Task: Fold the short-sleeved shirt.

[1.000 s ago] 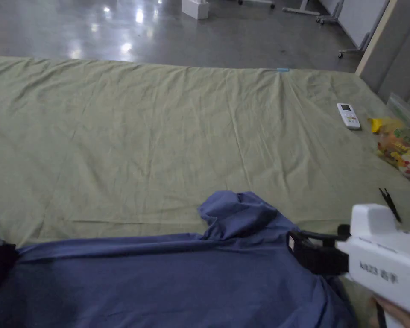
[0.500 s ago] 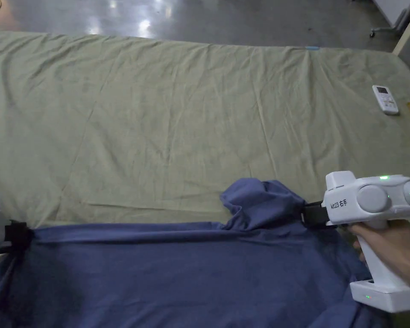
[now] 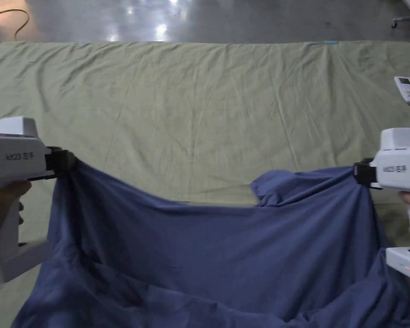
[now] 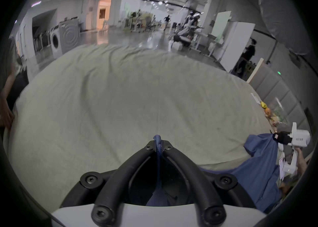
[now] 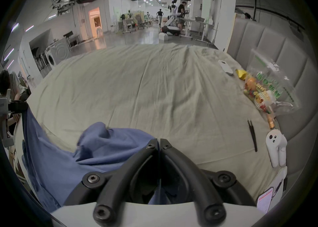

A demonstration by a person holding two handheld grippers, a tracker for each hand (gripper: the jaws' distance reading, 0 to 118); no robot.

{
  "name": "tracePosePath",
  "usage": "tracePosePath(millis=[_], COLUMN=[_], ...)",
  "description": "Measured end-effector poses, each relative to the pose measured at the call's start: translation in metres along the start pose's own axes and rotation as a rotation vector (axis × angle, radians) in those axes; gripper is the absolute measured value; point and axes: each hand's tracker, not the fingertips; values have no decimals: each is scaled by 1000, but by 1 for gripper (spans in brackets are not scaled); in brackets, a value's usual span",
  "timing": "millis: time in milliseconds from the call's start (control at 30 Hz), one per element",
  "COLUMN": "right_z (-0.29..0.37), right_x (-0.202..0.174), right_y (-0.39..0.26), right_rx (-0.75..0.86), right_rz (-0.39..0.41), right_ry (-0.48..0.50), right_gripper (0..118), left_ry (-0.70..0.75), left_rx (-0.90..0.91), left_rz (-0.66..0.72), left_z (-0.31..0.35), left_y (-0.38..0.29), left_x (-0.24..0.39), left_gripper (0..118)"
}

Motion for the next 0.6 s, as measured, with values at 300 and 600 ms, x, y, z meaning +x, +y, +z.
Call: tracePosePath(millis=[300, 600], right_z=[152, 216], right_x=[30, 0], right_y=[-115, -226], right_rx=[211, 117], right_rz=[-132, -170], right_ry=[1, -33], right_gripper=[1, 1], left_ry=[-101, -95], left_rx=[153, 40], left_rz=[68, 164], left_z=[125, 153], left_y=[-78, -174], left_x=[-55, -81], left_gripper=[5, 5])
